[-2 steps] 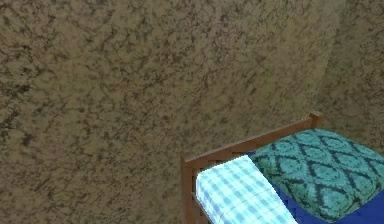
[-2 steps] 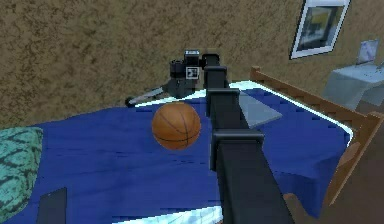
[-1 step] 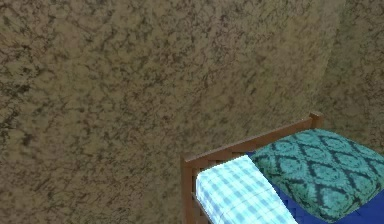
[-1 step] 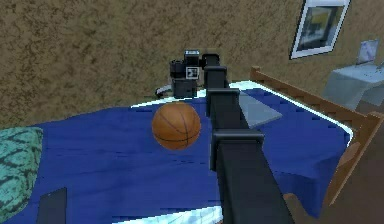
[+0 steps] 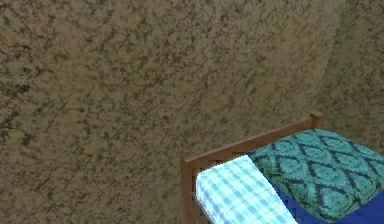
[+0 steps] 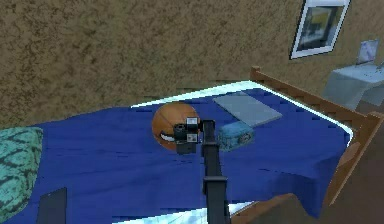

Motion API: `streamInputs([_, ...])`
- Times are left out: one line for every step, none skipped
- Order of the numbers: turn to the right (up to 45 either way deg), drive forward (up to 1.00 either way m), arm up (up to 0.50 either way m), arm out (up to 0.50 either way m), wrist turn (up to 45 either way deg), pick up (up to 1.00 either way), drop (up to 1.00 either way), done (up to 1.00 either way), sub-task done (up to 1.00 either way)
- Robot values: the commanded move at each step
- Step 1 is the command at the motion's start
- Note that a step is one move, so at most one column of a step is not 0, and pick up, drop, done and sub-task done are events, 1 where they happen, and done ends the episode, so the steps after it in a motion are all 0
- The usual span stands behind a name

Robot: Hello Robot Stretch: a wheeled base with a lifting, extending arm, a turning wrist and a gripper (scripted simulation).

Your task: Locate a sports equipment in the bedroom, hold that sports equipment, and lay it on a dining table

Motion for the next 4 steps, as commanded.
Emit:
streamInputs([0.0, 0.0, 0.0, 0.0, 0.0, 1.0, 0.0, 0.0, 0.0])
streamInputs([0.0, 0.0, 0.1, 0.0, 0.0, 0.0, 0.0, 0.0, 0.0])
streamInputs([0.0, 0.0, 0.1, 0.0, 0.0, 0.0, 0.0, 0.0, 0.0])
streamInputs([0.0, 0.0, 0.0, 0.0, -45.0, 0.0, 0.0, 0.0, 0.0])
